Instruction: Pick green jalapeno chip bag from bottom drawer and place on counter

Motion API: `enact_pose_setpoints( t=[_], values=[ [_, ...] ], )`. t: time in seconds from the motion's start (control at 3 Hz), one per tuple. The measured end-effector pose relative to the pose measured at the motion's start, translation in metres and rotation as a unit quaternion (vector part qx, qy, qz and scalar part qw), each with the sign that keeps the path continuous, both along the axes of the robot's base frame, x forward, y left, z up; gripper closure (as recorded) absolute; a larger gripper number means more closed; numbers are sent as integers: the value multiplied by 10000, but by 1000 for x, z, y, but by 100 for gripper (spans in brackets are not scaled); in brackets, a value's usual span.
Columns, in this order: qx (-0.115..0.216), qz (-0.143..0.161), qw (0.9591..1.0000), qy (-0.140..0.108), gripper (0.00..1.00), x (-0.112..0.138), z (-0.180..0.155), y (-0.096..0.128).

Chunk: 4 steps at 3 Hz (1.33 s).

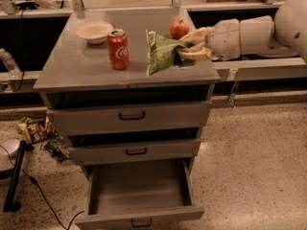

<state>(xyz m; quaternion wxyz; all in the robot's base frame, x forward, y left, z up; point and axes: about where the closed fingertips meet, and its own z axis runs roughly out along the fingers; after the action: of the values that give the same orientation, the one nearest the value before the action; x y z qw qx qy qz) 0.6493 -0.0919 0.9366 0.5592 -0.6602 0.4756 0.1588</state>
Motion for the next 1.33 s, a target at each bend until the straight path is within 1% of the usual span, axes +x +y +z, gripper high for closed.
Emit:
enact_pose_setpoints(
  t=[0.33, 0.67, 1.0, 1.33],
  values=[
    [-223, -252, 9994, -114, 53, 45, -20, -6],
    [-355, -470, 9980, -214, 31, 65, -30, -10],
    [-474, -626, 9965, -297, 7, 73, -37, -12],
    [-394, -775, 9957, -315, 0, 65, -35, -17]
  ],
)
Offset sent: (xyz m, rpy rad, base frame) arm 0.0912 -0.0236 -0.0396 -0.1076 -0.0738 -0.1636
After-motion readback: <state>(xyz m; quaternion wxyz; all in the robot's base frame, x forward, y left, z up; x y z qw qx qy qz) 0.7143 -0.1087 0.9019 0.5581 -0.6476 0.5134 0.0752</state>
